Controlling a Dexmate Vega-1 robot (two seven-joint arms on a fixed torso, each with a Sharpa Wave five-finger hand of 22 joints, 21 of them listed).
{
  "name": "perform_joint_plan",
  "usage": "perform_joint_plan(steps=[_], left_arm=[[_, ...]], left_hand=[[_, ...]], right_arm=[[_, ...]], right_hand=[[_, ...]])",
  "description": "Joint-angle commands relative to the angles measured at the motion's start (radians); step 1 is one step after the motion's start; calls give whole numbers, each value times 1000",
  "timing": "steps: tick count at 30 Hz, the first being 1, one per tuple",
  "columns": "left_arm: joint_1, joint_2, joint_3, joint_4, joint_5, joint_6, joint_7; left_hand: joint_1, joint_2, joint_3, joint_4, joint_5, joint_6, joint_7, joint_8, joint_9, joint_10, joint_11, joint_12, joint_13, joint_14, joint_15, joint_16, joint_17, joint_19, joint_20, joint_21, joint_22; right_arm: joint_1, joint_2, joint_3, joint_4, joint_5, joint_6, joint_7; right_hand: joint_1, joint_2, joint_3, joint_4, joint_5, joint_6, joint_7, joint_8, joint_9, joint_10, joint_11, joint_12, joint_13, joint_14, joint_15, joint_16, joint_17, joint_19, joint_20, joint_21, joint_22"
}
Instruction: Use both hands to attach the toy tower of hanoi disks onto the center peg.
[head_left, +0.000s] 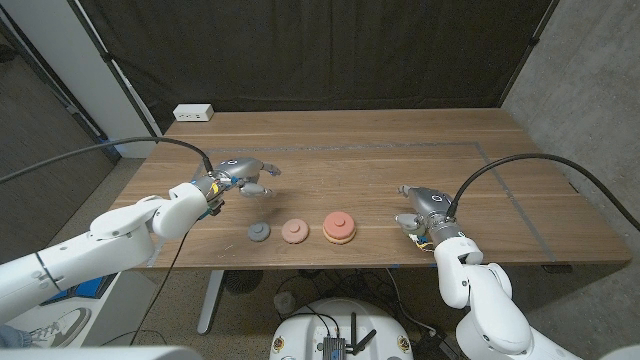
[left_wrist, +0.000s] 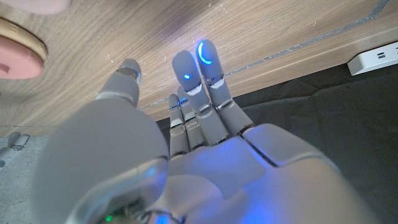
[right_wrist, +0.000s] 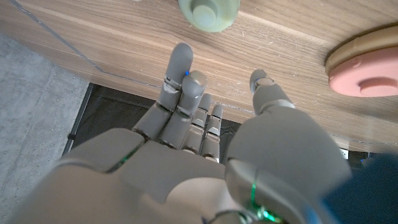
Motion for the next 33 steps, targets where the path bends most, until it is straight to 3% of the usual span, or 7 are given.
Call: perform_joint_plan(steps=[1, 18, 33], left_arm=[[42, 49, -35, -27, -7, -29, -30], [36, 112, -46, -14, -11, -148, -121], [36, 119, -50, 4, -1, -259, -137]], left_hand=[[-1, -11, 7, 2, 9, 9, -6, 3, 2, 6, -6, 4, 3, -3, -43, 7, 1, -8, -126, 7, -1], [9, -19, 8, -3, 12, 7, -12, 2, 3, 6, -12, 4, 4, -5, -43, 9, -4, -12, -127, 19, -11], [11, -26, 6, -1, 12, 11, -13, 5, 3, 7, -12, 4, 5, -2, -43, 13, -7, -16, -126, 29, -17]], right_arm=[[6, -2, -2, 2, 18, 7, -8], [14, -4, -16, 3, 22, -6, -14], [32, -4, -36, 3, -2, -10, 16]], right_hand=[[5, 8, 6, 5, 7, 19, -4, 0, 5, 8, -5, -3, 4, 6, -68, -2, 1, 3, -108, 10, -1], [5, 9, 6, 4, 9, 32, -7, 3, 4, 14, -6, -2, 6, 8, -68, -4, 2, 1, -108, 9, -1], [6, 11, 7, 4, 10, 34, -10, 2, 4, 15, -6, -4, 8, 9, -68, -6, 3, 0, -108, 9, -1]])
